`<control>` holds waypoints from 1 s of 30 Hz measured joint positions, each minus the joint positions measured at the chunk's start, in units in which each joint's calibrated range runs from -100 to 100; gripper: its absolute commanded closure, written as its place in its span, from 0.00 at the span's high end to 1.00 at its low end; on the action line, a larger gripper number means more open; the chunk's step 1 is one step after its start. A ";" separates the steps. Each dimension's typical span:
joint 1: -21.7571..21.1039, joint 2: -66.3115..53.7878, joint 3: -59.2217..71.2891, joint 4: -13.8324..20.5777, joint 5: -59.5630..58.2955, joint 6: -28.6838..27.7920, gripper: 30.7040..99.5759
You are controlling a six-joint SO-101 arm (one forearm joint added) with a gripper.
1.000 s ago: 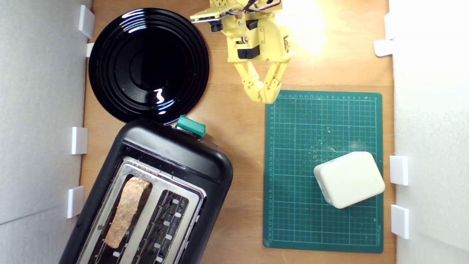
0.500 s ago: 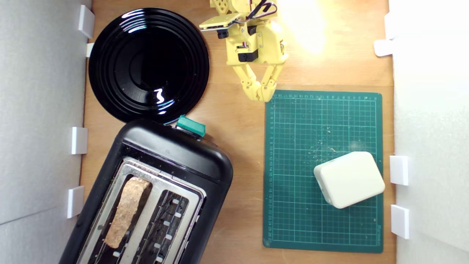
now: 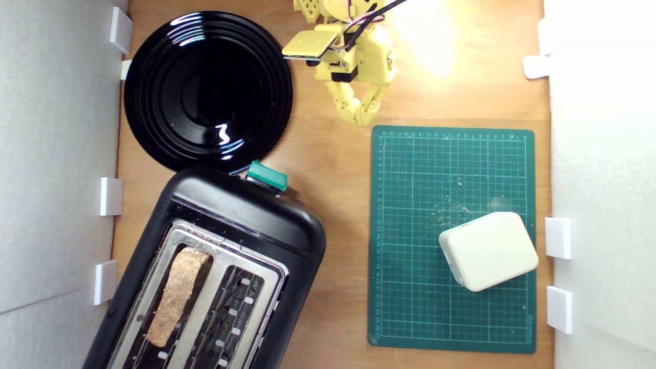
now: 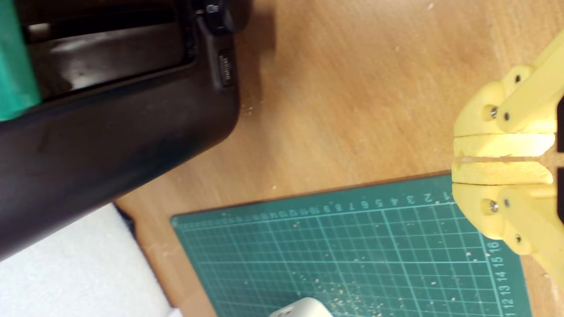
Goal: Pick bread and place in toaster
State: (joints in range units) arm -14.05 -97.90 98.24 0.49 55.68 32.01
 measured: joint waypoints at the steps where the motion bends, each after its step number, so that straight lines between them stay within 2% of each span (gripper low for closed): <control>1: -0.18 0.00 0.00 -0.18 0.93 0.00 0.19; 30: 0.00 0.00 0.00 -0.44 2.88 0.00 0.19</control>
State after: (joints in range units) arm -14.05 -97.90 98.24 0.04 58.56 32.01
